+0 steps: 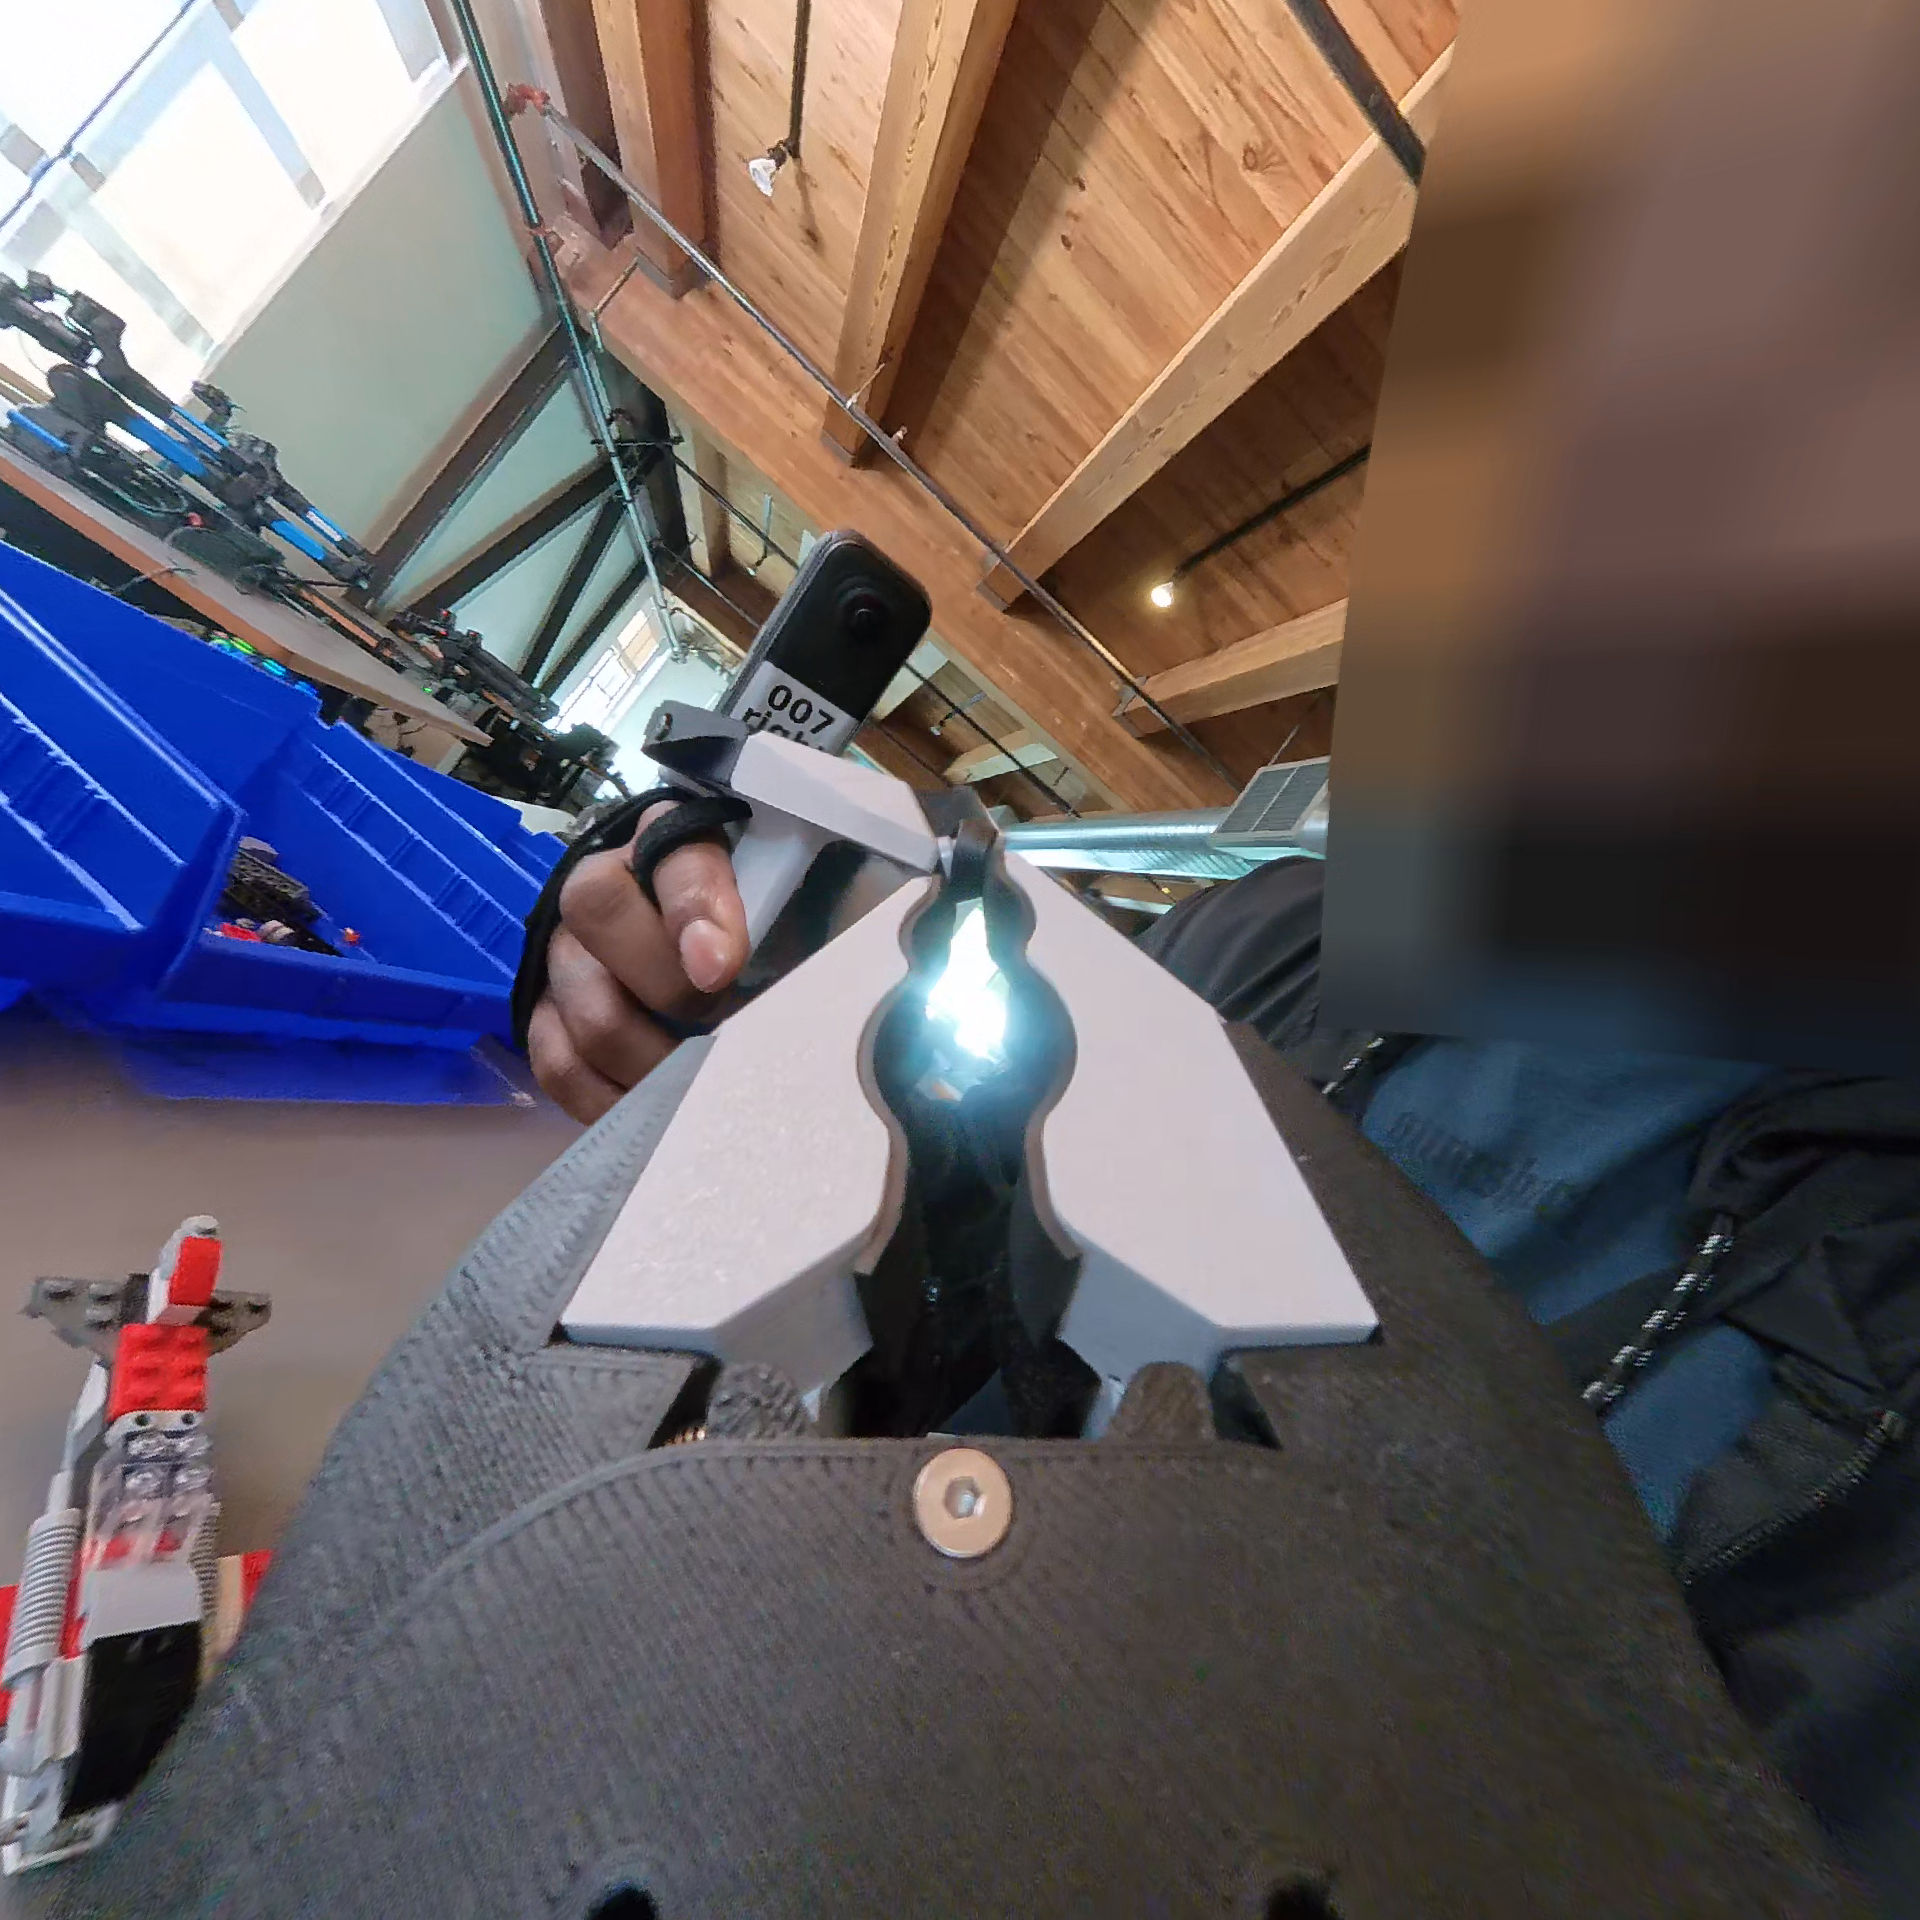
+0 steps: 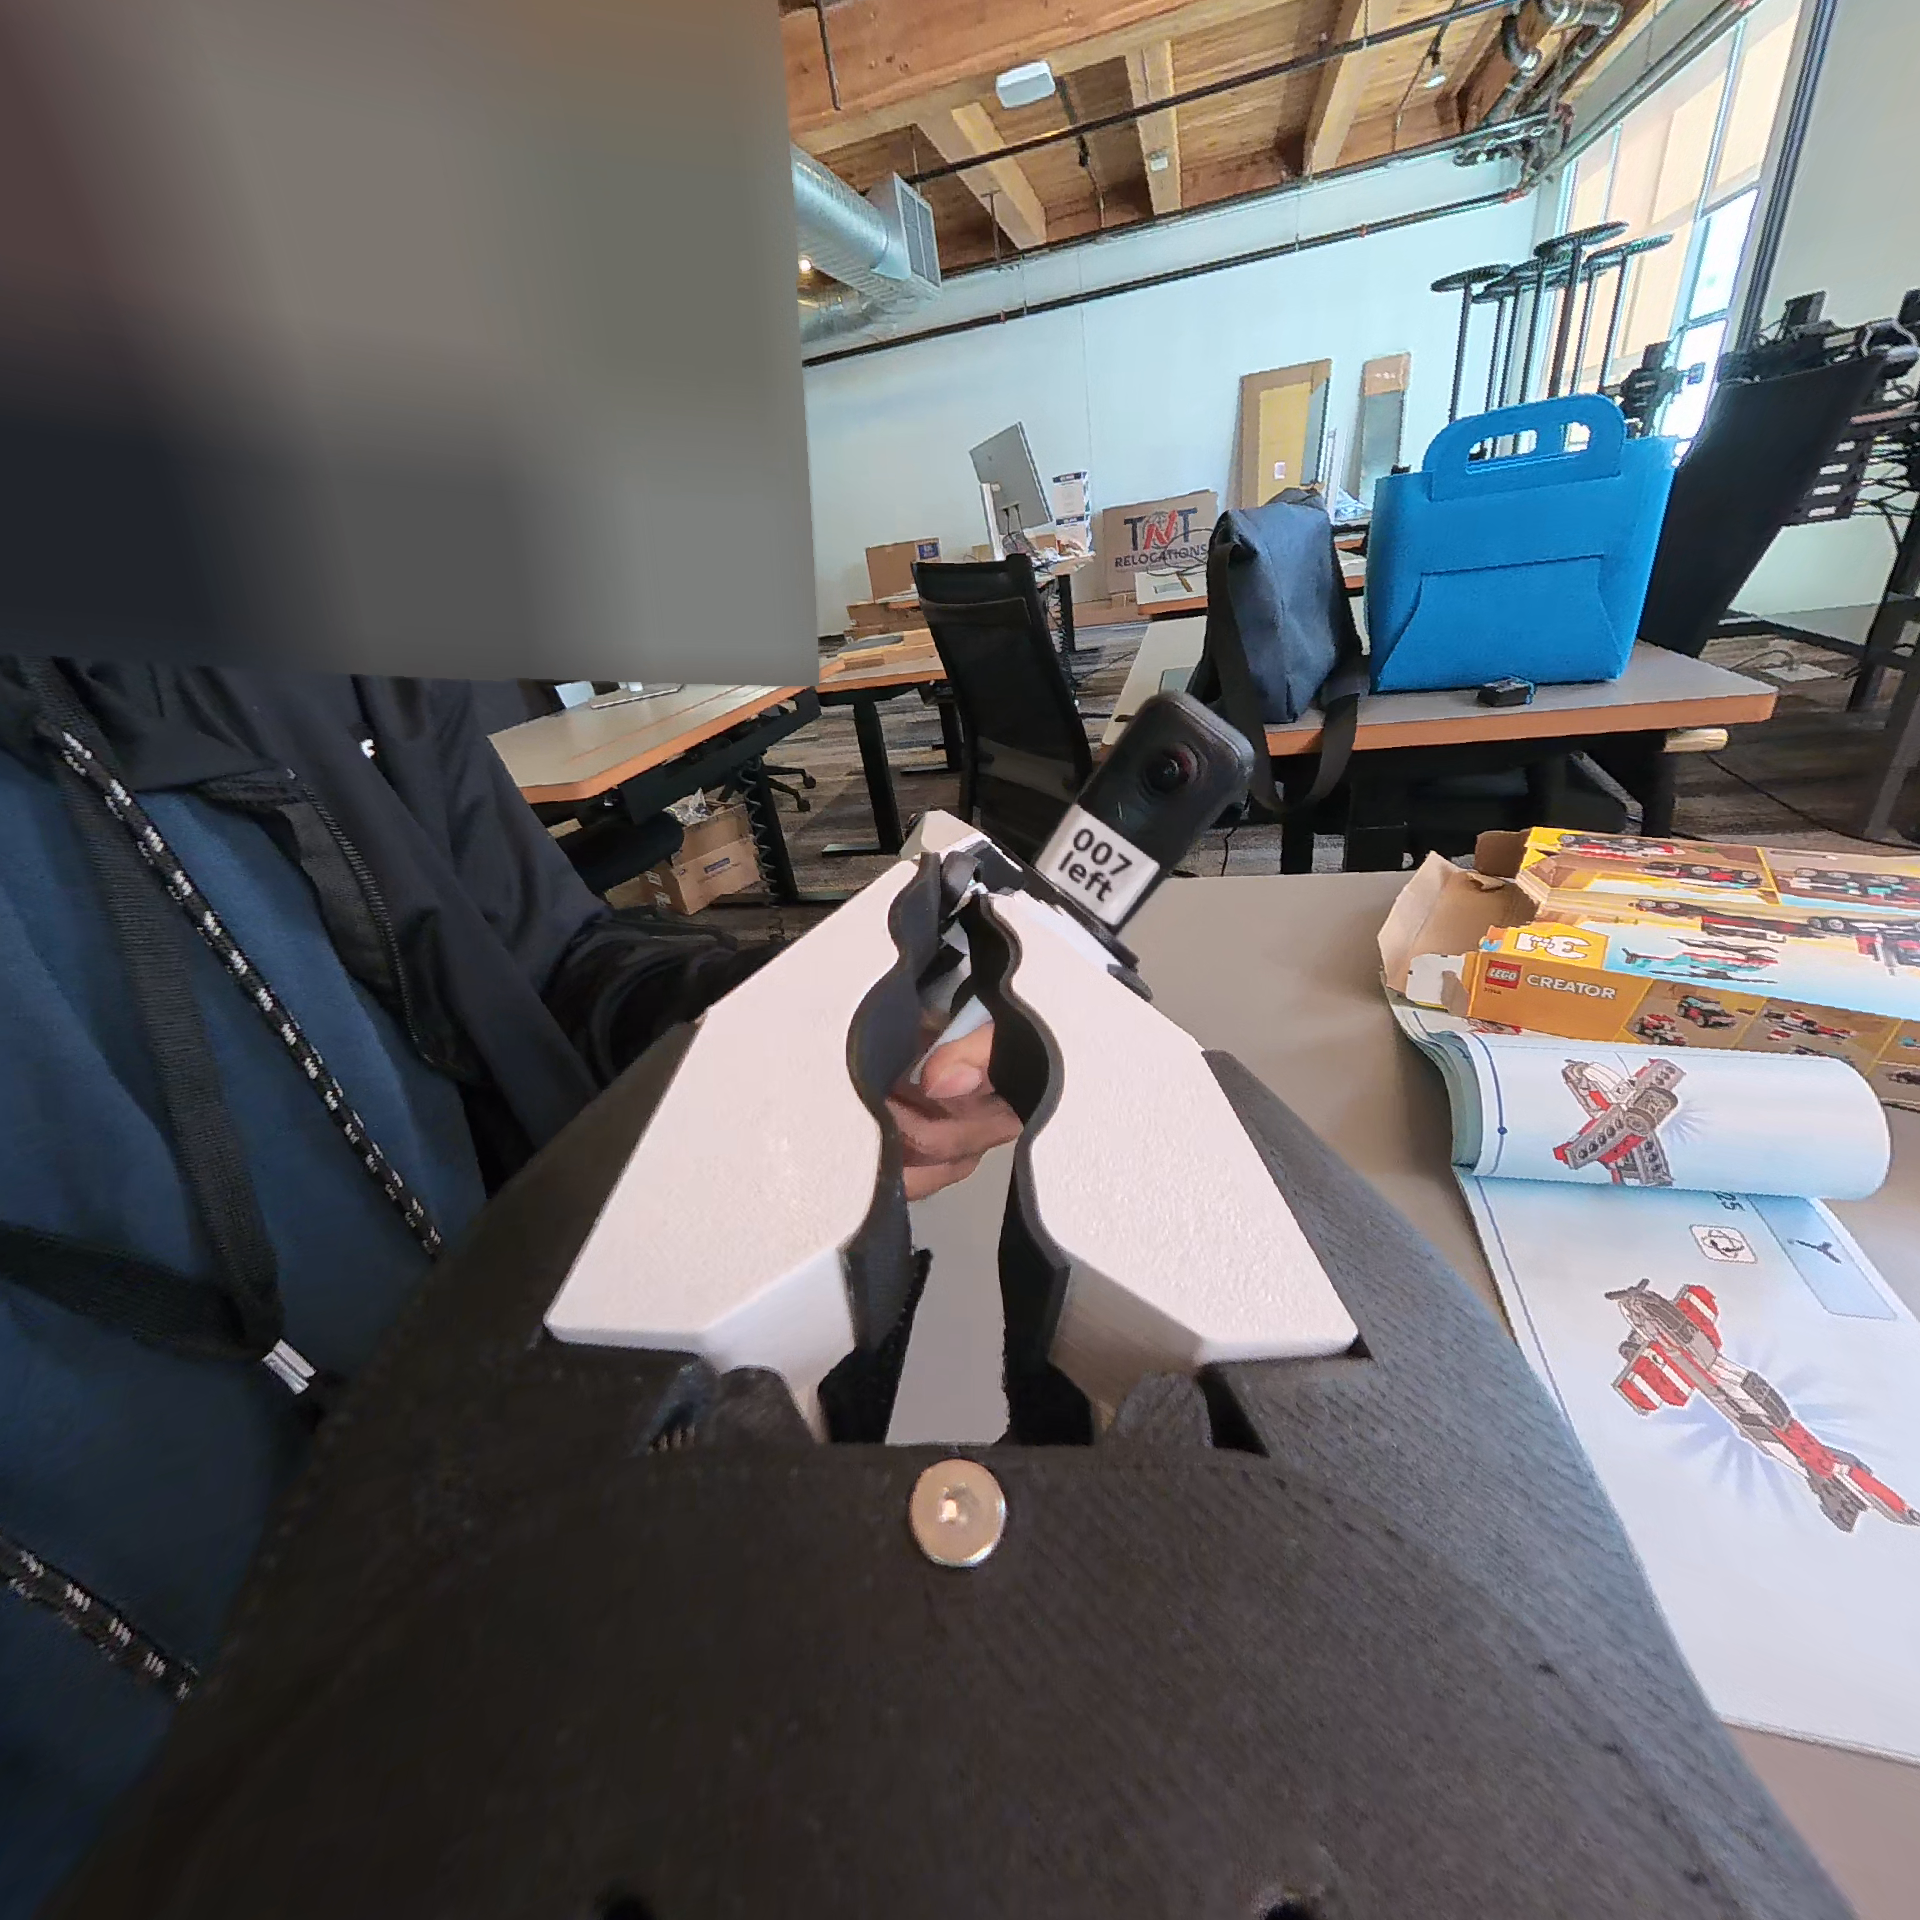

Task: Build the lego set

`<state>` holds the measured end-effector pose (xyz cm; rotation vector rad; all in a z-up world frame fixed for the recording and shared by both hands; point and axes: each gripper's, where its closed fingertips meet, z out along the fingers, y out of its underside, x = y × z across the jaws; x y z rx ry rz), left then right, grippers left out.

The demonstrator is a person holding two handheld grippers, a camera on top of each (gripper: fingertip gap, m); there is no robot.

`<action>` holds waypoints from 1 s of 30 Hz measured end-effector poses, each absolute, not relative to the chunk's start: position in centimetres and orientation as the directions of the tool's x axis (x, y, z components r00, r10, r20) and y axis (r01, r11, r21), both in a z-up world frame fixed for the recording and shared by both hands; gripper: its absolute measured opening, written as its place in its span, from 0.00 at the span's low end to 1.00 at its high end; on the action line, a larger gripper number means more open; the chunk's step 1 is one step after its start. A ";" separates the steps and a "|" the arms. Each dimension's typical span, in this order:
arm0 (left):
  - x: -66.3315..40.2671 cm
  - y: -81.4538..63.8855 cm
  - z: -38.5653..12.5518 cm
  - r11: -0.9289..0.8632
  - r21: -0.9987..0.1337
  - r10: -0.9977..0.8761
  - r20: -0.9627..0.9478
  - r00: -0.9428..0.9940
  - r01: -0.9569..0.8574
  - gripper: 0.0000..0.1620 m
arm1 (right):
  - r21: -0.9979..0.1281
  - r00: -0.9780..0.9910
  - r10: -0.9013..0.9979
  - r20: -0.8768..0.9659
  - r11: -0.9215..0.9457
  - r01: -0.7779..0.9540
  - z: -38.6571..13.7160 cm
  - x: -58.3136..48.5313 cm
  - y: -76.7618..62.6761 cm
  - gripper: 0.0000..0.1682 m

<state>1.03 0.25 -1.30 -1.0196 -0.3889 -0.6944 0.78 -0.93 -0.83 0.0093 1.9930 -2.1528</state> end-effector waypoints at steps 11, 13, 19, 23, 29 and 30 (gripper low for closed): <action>1.5 0.1 -1.7 0.295 -0.827 -0.157 0.452 0.878 0.478 0.04 | -0.986 -0.973 -0.167 -0.158 -0.027 0.165 -1.0 1.3 -1.2 0.05; 1.7 0.1 -1.7 0.289 -0.844 -0.146 0.428 0.892 0.452 0.03 | -0.988 -0.974 -0.170 -0.148 -0.025 0.155 -0.9 1.5 -1.2 0.05; 2.3 0.1 -1.3 0.284 -0.880 -0.134 0.357 0.925 0.381 0.04 | -0.987 -0.971 -0.196 -0.139 -0.047 0.151 -0.5 2.1 -1.3 0.04; 2.6 0.0 -1.3 0.276 -0.906 -0.108 0.304 0.946 0.323 0.03 | -0.985 -0.965 -0.215 -0.152 -0.052 0.167 -0.4 2.3 -1.4 0.04; 2.7 0.1 -1.4 0.256 -0.932 -0.064 0.247 0.967 0.255 0.04 | -0.986 -0.965 -0.218 -0.143 -0.050 0.158 -0.4 2.4 -1.3 0.04; 2.6 0.1 -1.4 0.251 -0.936 -0.055 0.239 0.969 0.245 0.04 | -0.987 -0.967 -0.215 -0.137 -0.048 0.151 -0.5 2.4 -1.3 0.04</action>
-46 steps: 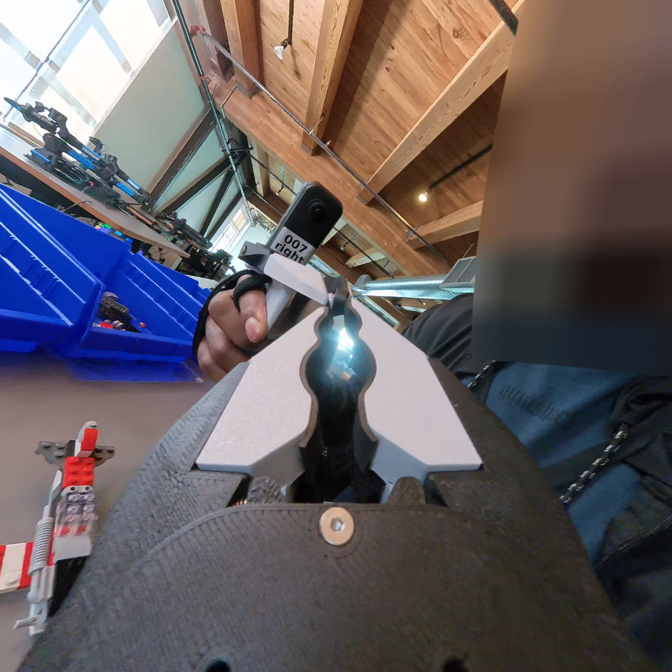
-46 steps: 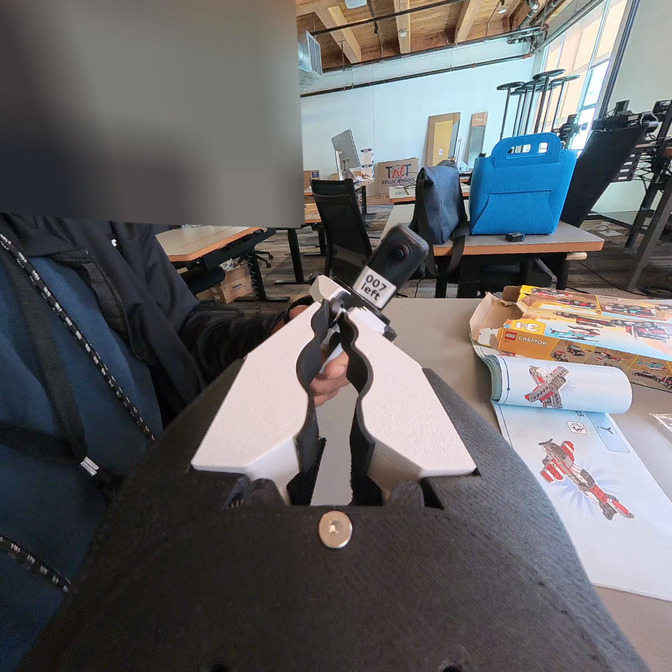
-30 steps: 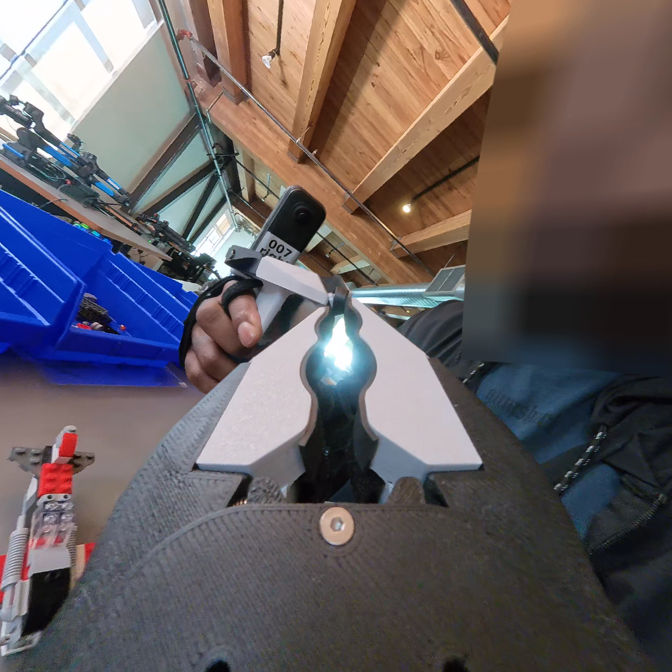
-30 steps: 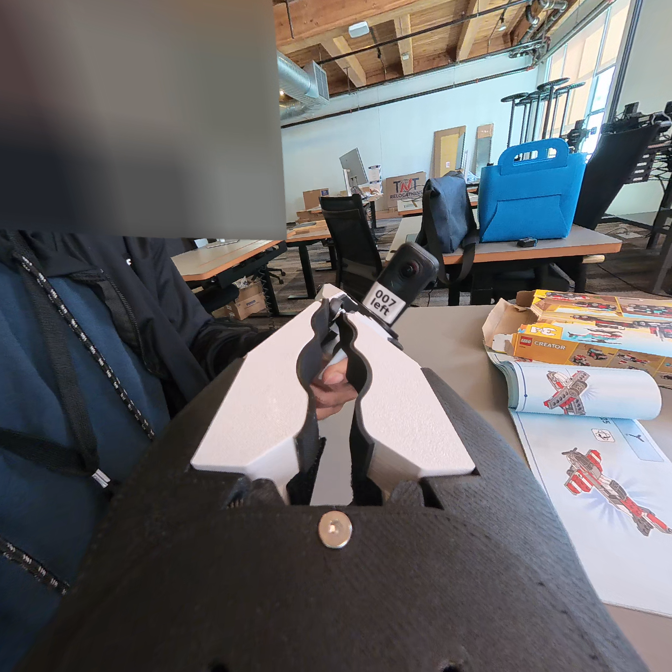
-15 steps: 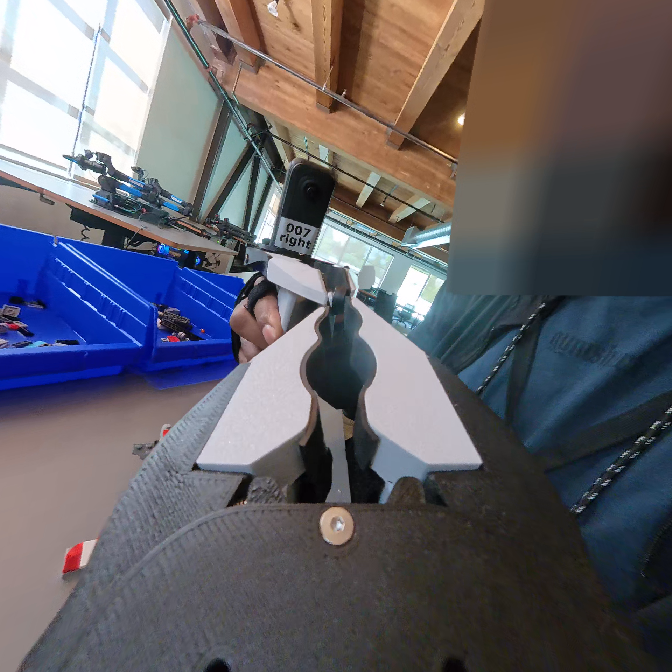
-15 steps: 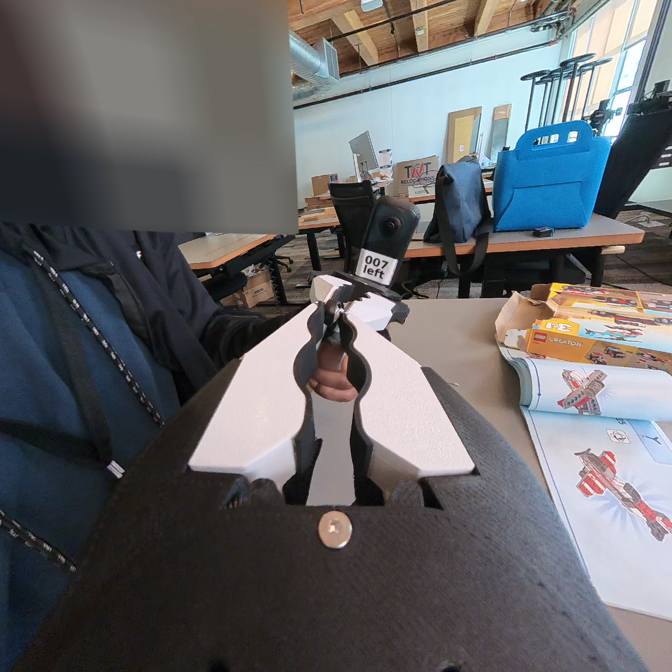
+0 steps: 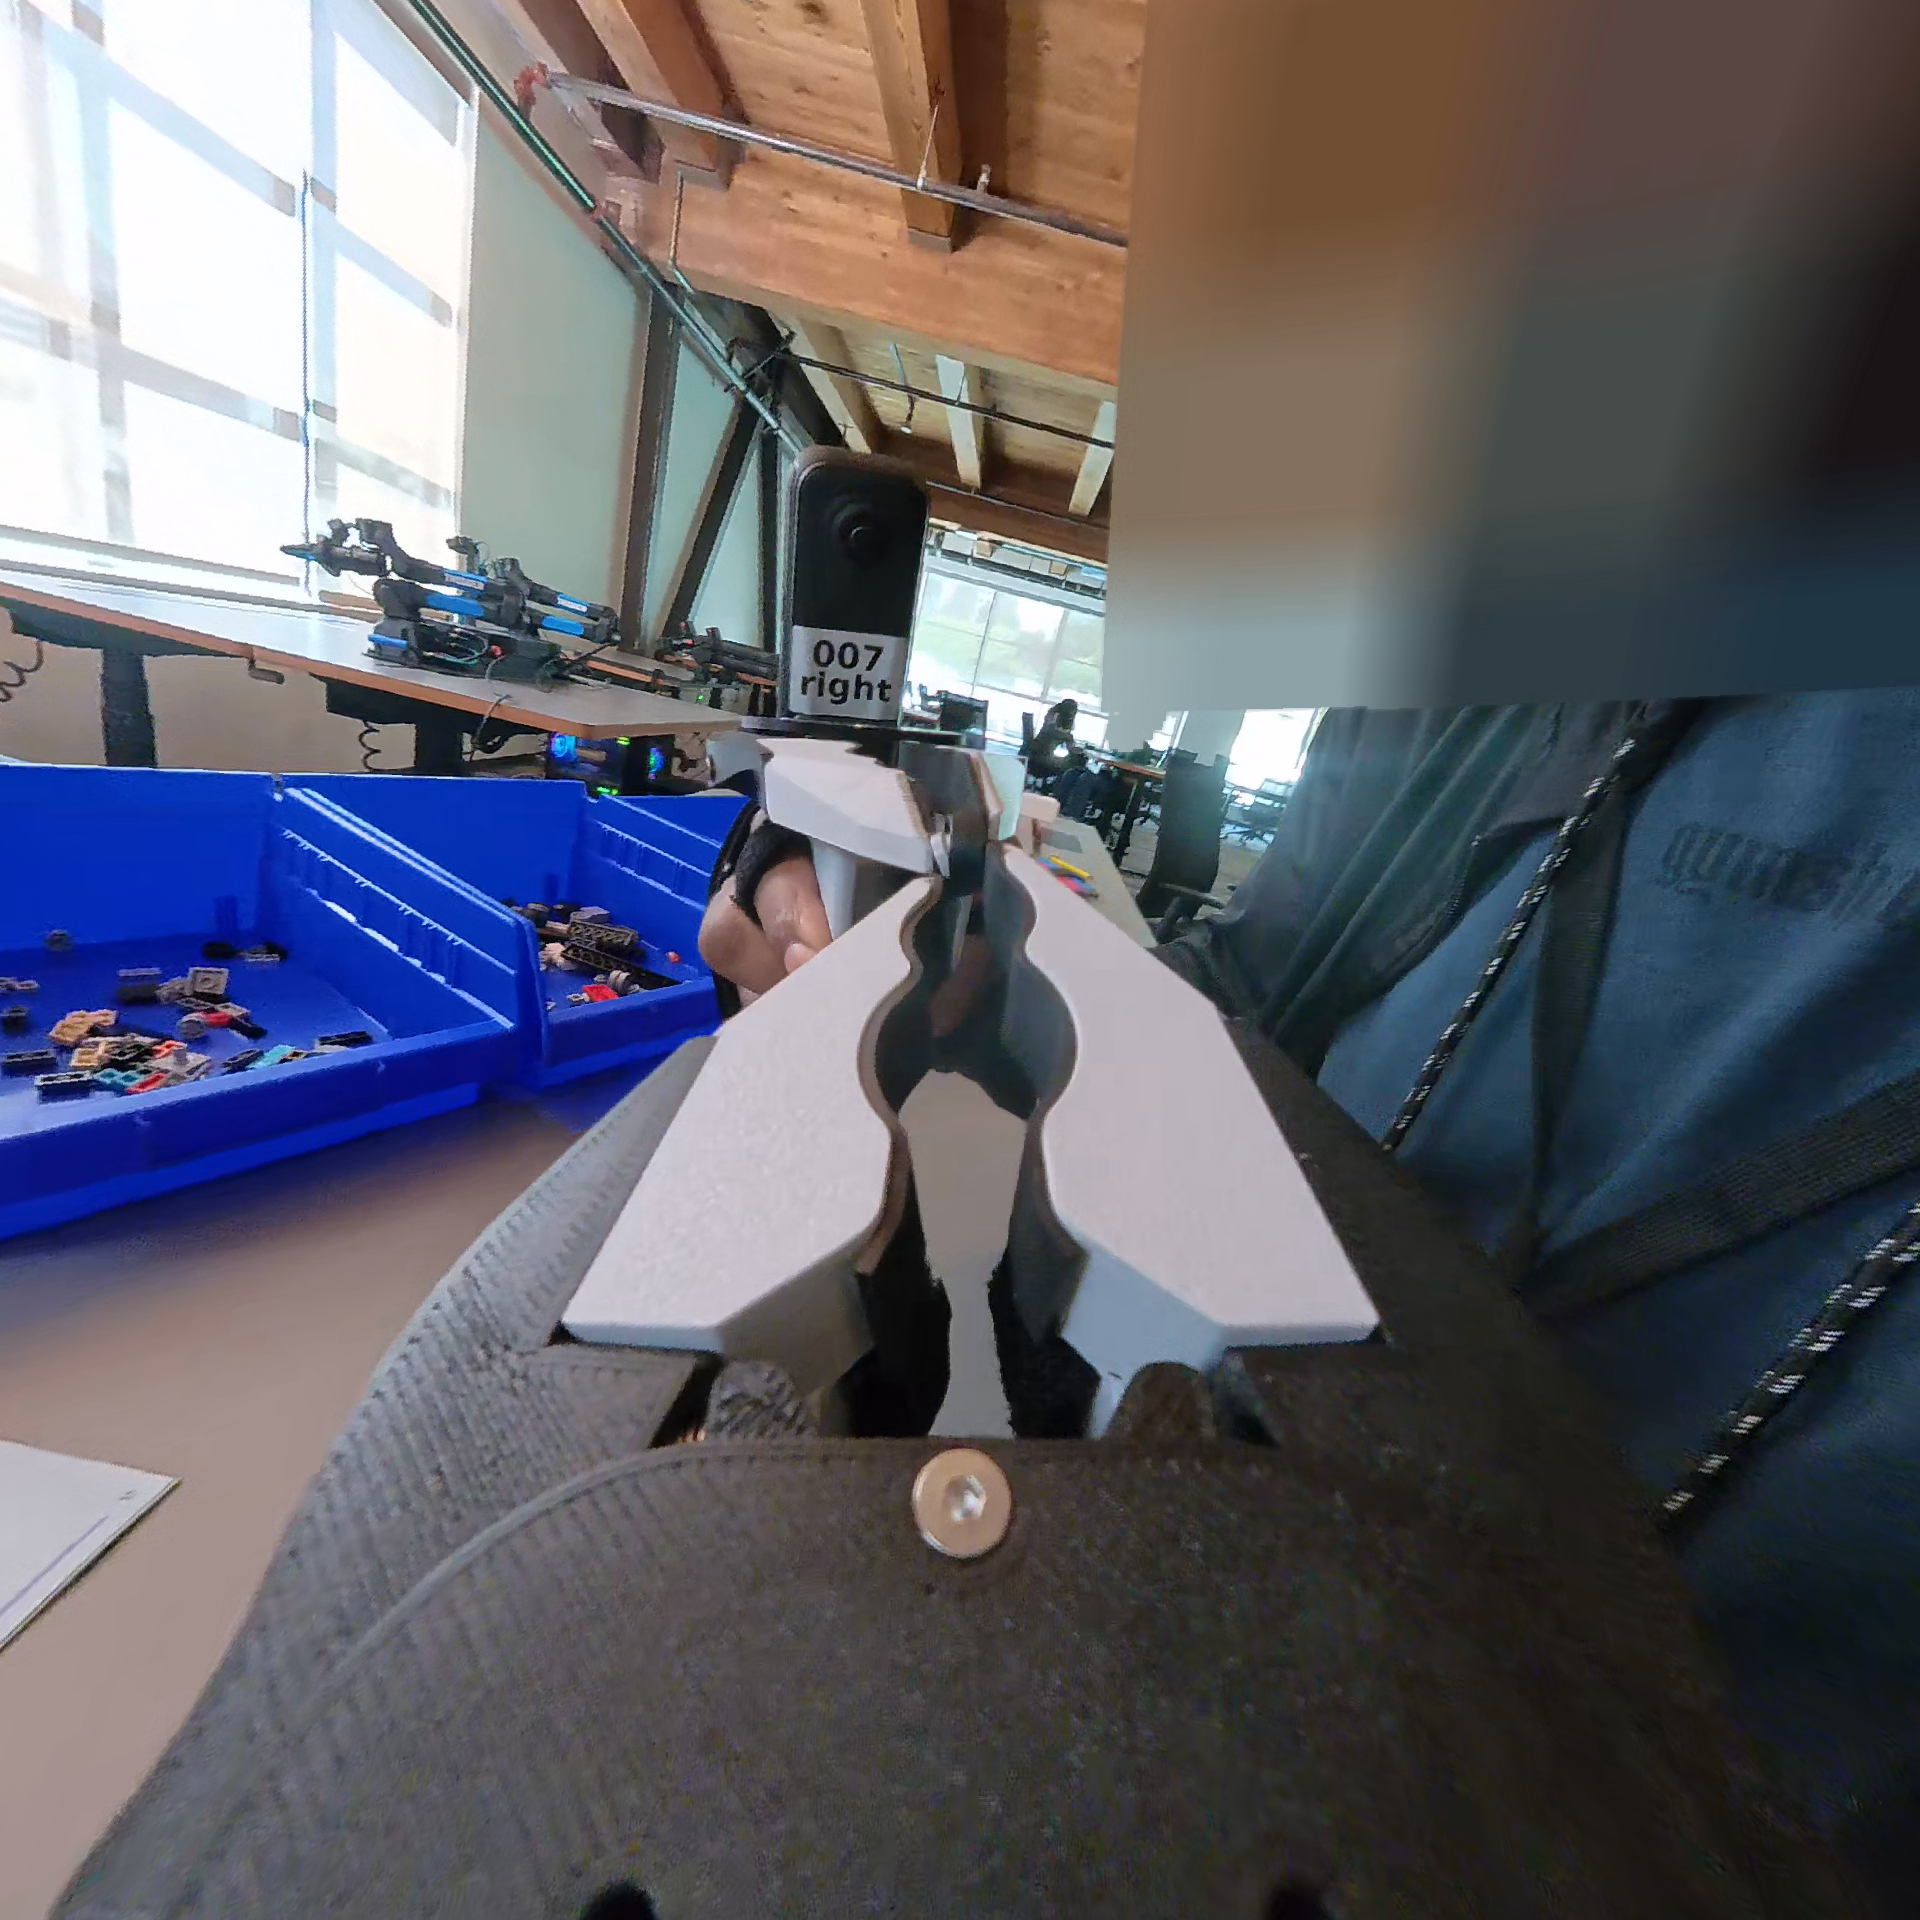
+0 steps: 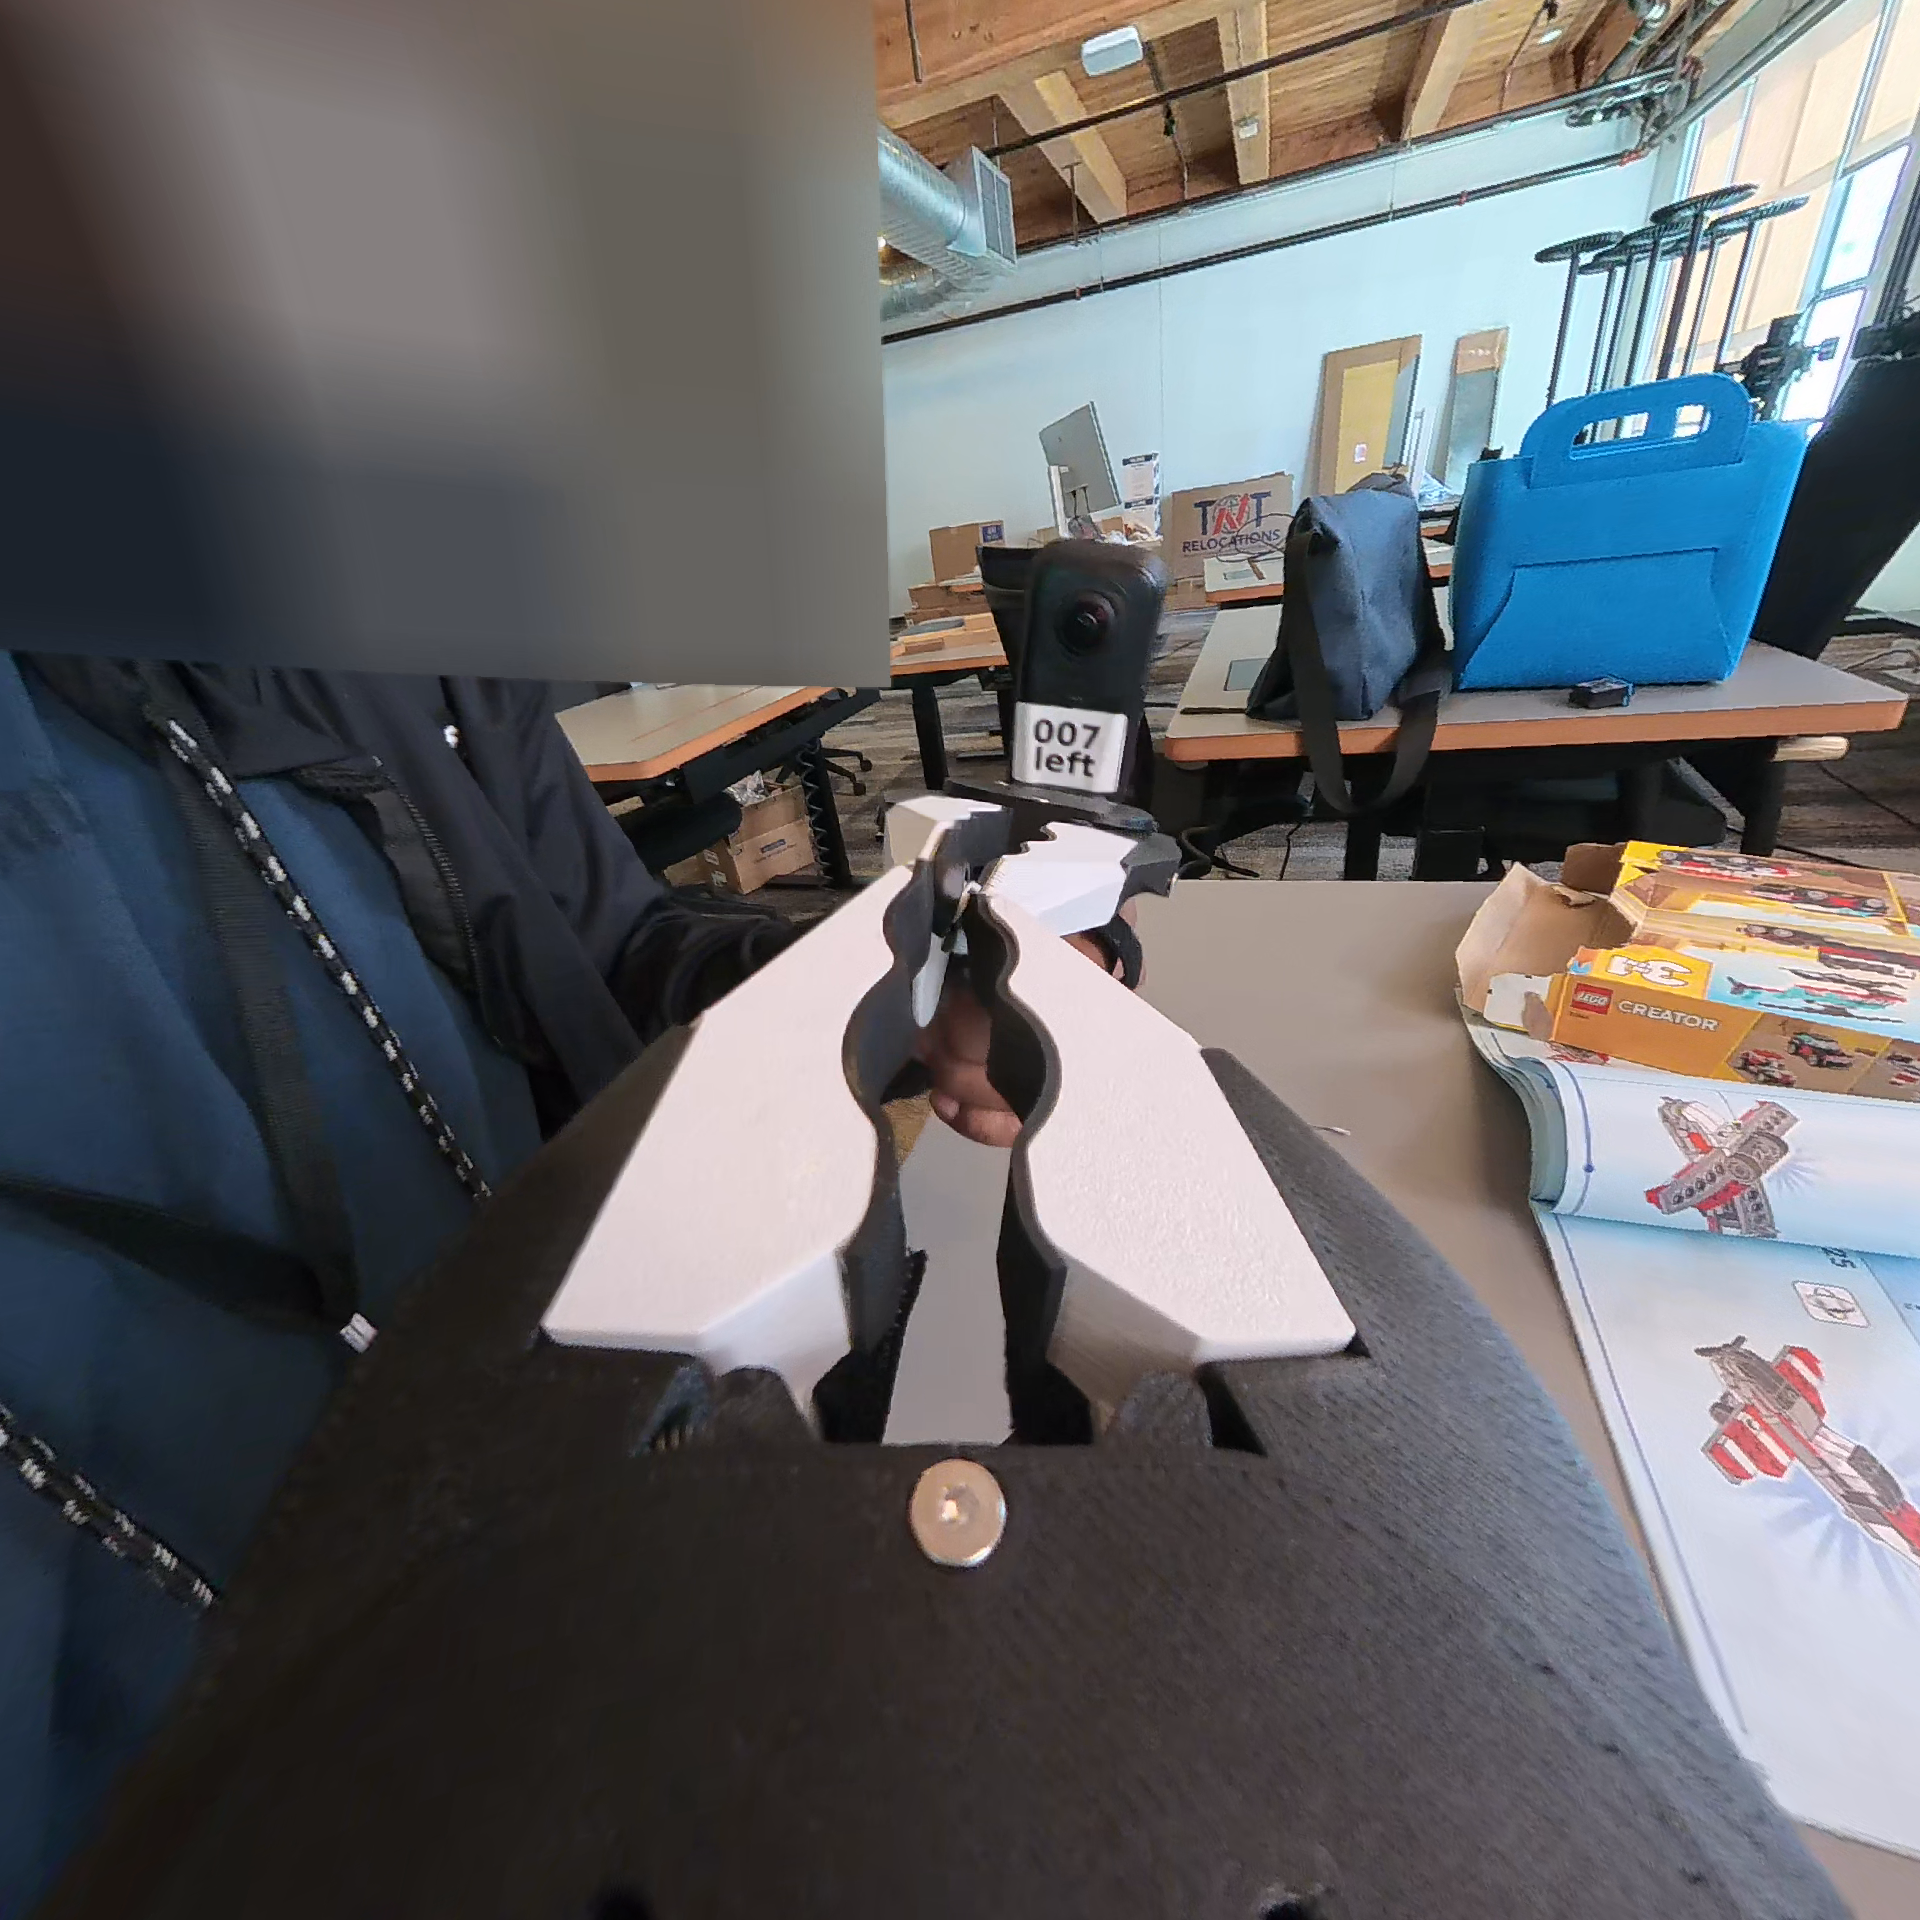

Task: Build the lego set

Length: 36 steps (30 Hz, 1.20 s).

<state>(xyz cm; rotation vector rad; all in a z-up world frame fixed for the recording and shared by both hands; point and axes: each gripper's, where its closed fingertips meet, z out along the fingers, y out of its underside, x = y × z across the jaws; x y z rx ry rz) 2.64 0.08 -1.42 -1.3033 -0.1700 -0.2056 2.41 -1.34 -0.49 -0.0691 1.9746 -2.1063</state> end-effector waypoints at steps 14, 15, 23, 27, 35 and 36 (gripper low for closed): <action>2.4 0.0 -1.9 0.185 -0.975 0.039 0.136 0.990 0.126 0.03 | -0.994 -0.978 -0.177 -0.106 0.005 0.107 -0.9 2.3 -1.4 0.05; 2.4 0.0 -2.0 0.182 -0.976 0.043 0.131 0.990 0.121 0.03 | -0.995 -0.980 -0.172 -0.101 0.007 0.102 -0.9 2.3 -1.4 0.05; 2.5 0.0 -2.0 0.166 -0.982 0.059 0.099 0.993 0.088 0.03 | -0.997 -0.985 -0.157 -0.078 0.021 0.075 -0.9 2.3 -1.5 0.05; 2.7 0.1 -2.0 0.155 -0.985 0.056 0.084 0.995 0.075 0.03 | -0.998 -0.983 -0.170 -0.066 0.014 0.065 -0.8 2.7 -1.5 0.05; 2.8 0.3 -2.1 0.153 -0.981 0.027 0.121 0.992 0.115 0.04 | -0.998 -0.980 -0.185 -0.068 0.015 0.067 -0.9 2.7 -1.4 0.04; 2.9 0.4 -2.2 0.155 -0.980 0.021 0.129 0.991 0.124 0.04 | -0.998 -0.980 -0.186 -0.069 0.016 0.067 -1.0 2.7 -1.4 0.04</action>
